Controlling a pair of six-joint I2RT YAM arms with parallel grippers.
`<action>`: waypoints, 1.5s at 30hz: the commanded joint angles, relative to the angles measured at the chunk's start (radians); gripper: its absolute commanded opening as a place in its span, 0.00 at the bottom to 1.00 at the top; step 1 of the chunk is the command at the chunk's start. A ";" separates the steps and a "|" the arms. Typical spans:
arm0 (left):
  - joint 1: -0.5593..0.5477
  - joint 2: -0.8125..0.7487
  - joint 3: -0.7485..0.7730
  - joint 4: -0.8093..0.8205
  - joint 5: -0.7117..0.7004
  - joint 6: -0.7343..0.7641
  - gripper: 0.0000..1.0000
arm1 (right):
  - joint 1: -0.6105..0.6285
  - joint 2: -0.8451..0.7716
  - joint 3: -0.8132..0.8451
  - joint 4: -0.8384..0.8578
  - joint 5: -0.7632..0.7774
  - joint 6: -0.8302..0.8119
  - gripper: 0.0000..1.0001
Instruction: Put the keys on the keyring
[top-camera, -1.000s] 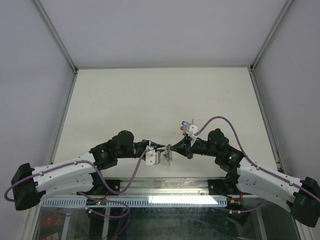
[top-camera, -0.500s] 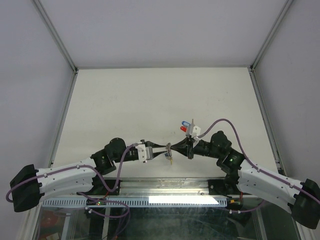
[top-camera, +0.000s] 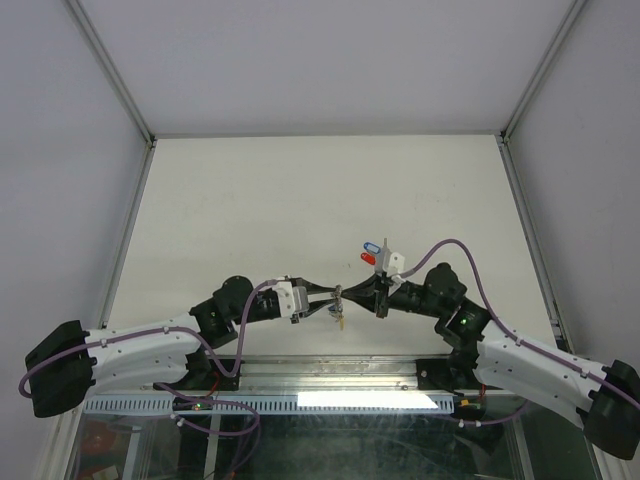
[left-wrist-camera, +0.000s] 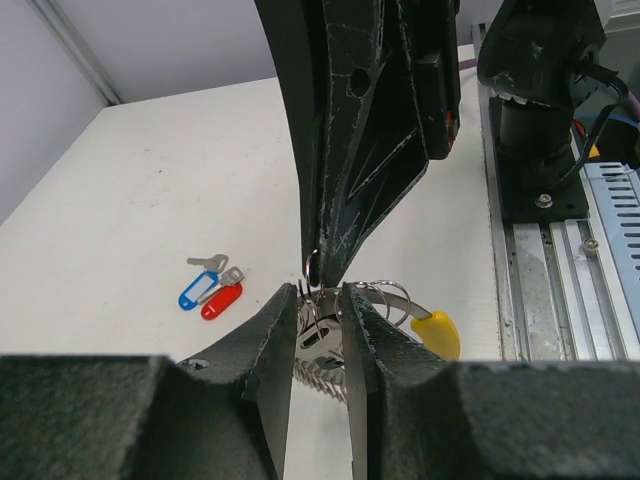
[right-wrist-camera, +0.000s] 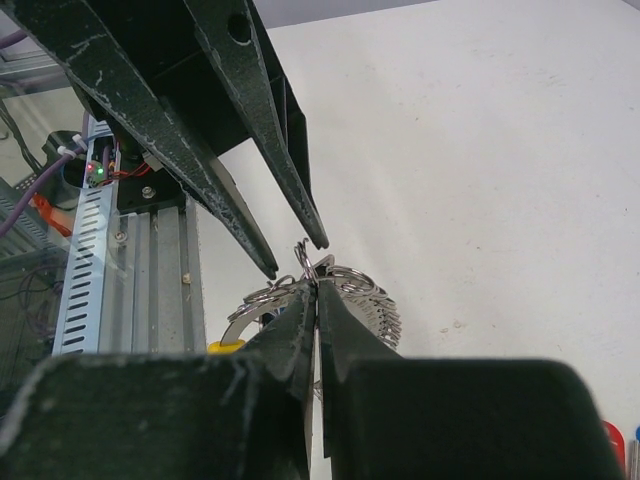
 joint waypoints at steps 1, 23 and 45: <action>-0.012 0.001 -0.018 0.087 -0.027 -0.030 0.23 | -0.003 -0.027 0.003 0.096 -0.018 0.003 0.00; -0.012 0.042 -0.030 0.120 -0.026 -0.033 0.21 | -0.003 -0.046 -0.002 0.101 -0.047 -0.003 0.00; -0.012 0.039 0.006 0.085 0.009 0.002 0.07 | -0.004 -0.019 0.012 0.057 -0.074 -0.022 0.00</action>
